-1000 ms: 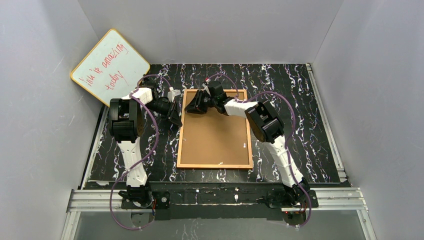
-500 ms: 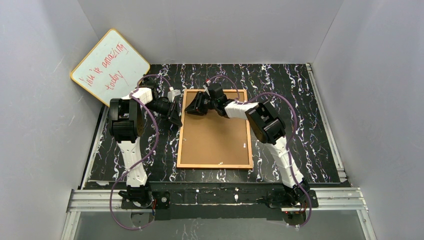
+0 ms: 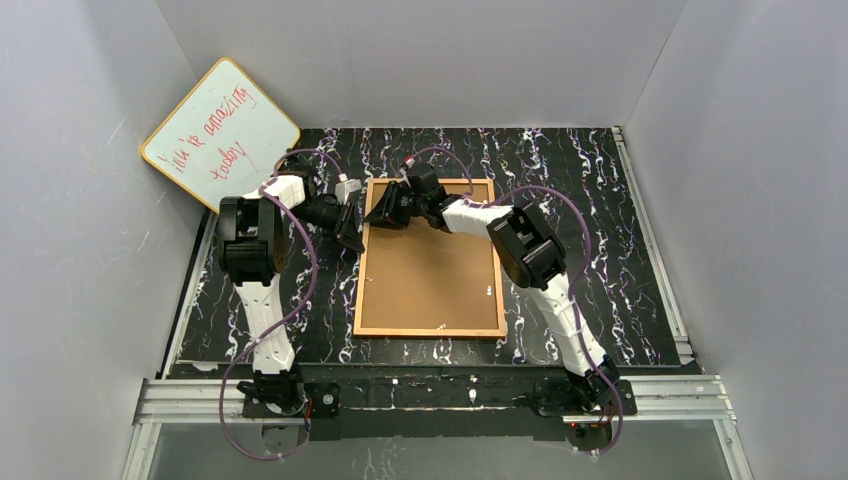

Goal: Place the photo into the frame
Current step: Install the photo frame at the center of the board.

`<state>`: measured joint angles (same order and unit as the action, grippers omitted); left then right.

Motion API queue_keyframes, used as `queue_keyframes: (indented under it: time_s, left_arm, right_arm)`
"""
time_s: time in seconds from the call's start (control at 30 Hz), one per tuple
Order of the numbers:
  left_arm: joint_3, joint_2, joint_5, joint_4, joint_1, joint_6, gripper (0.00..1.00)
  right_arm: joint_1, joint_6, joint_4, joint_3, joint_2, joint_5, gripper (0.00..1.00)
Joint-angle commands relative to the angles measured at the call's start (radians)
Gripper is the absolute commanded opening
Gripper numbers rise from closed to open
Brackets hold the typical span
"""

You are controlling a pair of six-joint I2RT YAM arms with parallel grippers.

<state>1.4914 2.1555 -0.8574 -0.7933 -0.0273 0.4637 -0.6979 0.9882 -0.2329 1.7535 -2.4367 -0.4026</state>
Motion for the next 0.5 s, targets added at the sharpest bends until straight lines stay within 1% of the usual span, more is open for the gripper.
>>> queue_keyframes:
  time_s: [0.0,0.27,0.37,0.47]
  left_arm:
    - [-0.042,0.055,0.124,0.045,-0.028,0.081,0.09]
    - [-0.051,0.054,0.125,0.045,-0.028,0.084,0.09]
    - [-0.051,0.052,0.128,0.044,-0.028,0.082,0.09]
    - [-0.053,0.052,0.134,0.044,-0.028,0.084,0.09]
  right_arm:
    - [-0.005,-0.026,0.055,0.048,-0.037,0.056,0.36]
    - [-0.007,-0.039,0.032,0.052,-0.045,0.063,0.36]
    - [-0.003,-0.043,-0.025,0.054,-0.045,0.013,0.37]
    - [0.0,-0.042,-0.102,0.036,0.013,-0.032,0.4]
